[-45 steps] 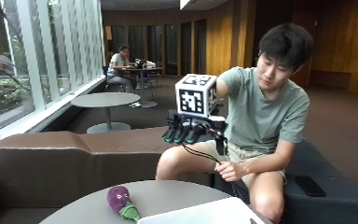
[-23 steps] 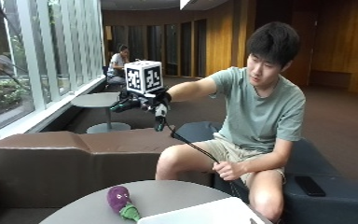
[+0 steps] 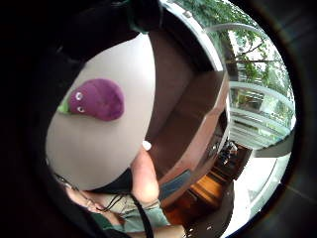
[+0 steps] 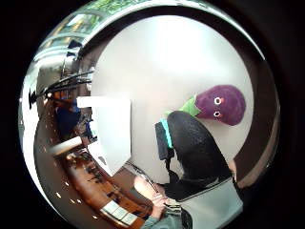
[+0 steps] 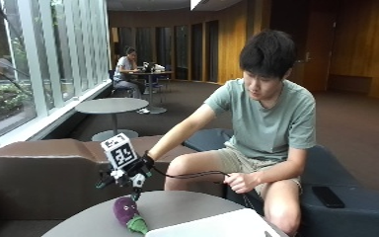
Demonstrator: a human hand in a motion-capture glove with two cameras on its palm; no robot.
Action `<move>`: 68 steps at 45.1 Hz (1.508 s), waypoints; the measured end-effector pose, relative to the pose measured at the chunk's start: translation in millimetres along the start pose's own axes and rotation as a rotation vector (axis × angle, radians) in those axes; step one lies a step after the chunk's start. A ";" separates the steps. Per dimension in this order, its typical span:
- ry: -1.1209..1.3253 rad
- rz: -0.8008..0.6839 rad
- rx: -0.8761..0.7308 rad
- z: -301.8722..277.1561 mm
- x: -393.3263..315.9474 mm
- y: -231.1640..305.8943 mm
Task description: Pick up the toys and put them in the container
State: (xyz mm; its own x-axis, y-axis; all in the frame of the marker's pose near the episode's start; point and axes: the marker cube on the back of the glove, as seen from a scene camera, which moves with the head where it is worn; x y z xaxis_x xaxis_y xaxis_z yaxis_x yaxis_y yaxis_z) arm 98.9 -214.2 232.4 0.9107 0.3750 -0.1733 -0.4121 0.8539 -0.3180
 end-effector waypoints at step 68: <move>-0.075 -0.430 0.412 -216.6 -225.8 159.2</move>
State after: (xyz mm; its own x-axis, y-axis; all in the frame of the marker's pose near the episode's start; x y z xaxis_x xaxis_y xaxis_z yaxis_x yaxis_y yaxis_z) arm -178.6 -241.1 19.0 0.9990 -0.0232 -0.0384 0.0250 0.9987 0.0453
